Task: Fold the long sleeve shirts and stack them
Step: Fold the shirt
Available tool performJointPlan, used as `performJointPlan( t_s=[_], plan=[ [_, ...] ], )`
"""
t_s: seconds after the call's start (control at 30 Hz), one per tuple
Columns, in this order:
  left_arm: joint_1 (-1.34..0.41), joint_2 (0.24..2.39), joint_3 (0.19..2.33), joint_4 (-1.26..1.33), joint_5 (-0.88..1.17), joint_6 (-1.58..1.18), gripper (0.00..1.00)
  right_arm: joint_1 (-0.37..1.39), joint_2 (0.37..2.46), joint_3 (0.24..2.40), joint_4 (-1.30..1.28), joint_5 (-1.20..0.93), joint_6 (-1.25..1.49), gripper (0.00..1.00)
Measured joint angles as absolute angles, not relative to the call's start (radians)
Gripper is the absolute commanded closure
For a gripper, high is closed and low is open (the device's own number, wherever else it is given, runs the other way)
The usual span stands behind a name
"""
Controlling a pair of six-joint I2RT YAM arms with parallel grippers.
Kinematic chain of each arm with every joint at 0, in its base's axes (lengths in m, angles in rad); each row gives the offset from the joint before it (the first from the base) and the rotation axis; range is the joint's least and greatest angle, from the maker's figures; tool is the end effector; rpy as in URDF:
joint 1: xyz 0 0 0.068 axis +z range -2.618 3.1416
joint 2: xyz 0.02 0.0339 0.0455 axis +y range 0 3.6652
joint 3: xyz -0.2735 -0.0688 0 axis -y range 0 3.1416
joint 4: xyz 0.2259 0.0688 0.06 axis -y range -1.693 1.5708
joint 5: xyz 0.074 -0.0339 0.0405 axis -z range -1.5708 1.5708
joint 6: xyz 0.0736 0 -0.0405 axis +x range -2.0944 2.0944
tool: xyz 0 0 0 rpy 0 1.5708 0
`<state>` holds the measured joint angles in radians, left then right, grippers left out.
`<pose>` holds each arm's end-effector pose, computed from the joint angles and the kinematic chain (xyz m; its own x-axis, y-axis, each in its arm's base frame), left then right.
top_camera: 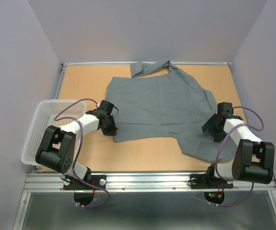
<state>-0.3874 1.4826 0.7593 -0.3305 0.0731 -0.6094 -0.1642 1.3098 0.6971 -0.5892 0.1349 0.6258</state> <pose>0.2552 -0.1099 0.1533 -0.8948 -0.2514 -0.3690 -0.1243 0.9340 -0.3350 0.2171 -0.0460 0.1599 -0.6229 0.6915 -0.3657 0.7091 0.6966 0.1095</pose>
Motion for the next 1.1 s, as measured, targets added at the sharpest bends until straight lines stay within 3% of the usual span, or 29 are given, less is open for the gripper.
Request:
performJointPlan(
  t_s=[0.2,0.33,0.47,0.5,0.57,0.63,1.1],
  plan=[
    [-0.387,1.482,0.761,-0.334,0.068,-0.593,0.95,-0.164,1.323,0.67,-0.556,0.133,0.617,0.31],
    [-0.387,1.482,0.762,-0.335,0.065,-0.584,0.95,-0.164,1.334,0.668,-0.542,0.12,0.604,0.43],
    [-0.387,1.482,0.767,-0.347,0.055,-0.576,0.95,-0.165,1.341,0.668,-0.53,0.107,0.589,0.64],
    [-0.387,1.482,0.768,-0.35,0.047,-0.575,0.95,-0.165,1.342,0.668,-0.525,0.104,0.585,0.77],
    [-0.387,1.482,0.771,-0.359,0.033,-0.572,0.95,-0.17,1.343,0.668,-0.516,0.095,0.58,0.91],
    [-0.387,1.481,0.776,-0.371,0.014,-0.57,0.95,-0.17,1.341,0.668,-0.516,0.089,0.572,0.99],
    [-0.385,1.455,0.903,-0.493,-0.05,-0.53,0.95,-0.17,1.316,0.831,-0.699,0.113,0.518,0.99]
  ],
)
